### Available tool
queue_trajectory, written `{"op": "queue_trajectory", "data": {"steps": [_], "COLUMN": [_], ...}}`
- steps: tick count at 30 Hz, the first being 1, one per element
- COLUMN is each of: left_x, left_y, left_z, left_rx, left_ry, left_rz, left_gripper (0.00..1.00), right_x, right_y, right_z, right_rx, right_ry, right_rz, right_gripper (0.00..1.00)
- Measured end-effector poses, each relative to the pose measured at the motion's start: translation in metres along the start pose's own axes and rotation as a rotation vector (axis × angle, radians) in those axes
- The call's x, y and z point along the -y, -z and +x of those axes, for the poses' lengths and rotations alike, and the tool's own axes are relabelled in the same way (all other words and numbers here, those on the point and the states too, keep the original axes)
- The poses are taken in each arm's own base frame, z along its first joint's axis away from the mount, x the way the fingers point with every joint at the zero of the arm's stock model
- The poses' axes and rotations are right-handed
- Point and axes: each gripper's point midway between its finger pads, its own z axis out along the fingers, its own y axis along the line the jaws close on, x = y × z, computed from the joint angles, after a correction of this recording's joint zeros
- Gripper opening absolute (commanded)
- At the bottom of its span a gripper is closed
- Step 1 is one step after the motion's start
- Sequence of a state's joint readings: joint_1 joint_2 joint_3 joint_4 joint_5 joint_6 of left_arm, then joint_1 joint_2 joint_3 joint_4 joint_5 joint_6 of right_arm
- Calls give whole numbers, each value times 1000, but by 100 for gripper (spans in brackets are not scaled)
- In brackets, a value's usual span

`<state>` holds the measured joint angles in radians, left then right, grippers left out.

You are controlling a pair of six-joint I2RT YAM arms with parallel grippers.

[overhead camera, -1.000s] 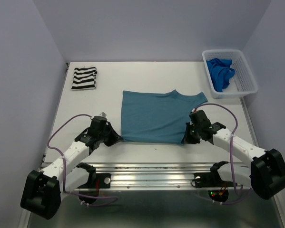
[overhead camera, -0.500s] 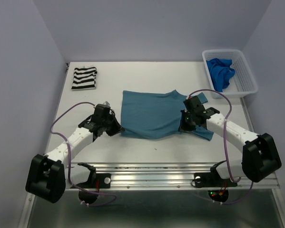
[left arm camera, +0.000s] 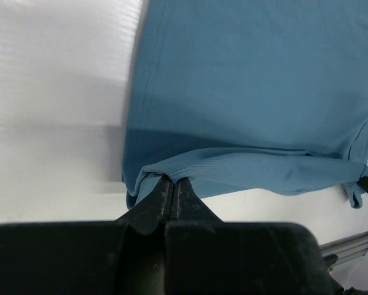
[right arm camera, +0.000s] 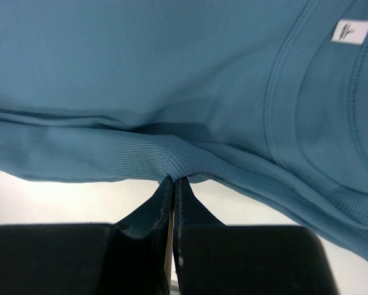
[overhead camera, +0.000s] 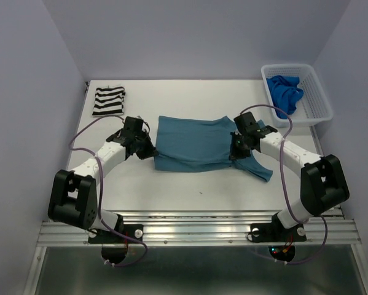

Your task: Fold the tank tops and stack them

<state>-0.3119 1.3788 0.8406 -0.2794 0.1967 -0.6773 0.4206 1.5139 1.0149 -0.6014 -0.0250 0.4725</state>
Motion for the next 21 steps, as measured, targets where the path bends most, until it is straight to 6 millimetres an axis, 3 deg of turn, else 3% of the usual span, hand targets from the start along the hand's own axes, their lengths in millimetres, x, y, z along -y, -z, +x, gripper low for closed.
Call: {"op": "queue_trajectory", "data": {"steps": [6,15,18,20,21], "left_x": [-3,-8,-10,-13,-14], "left_y": [-13,-36,-42,-45,-47], "left_z": [-20,-30,-30,-31,-32], "left_rx": [1,-36,-45,-48,-47], "left_ry": [-7,-21,-18,-14,-15], "left_rz": [-34,-72,-81,-93,-98], "left_gripper": [0,0,0,18,35], "right_x": [8,13,15,16,16], "right_y": [-7,-23,-29,-33,-36], "right_z": [-16,-23,-24,-26,-27], "right_rx": [-3,-46,-57,-61,-63], "right_ry": [-15,-18,-22,-23,-20], "right_rz": [7,4,8,11,15], "right_gripper": [1,1,11,17,21]}}
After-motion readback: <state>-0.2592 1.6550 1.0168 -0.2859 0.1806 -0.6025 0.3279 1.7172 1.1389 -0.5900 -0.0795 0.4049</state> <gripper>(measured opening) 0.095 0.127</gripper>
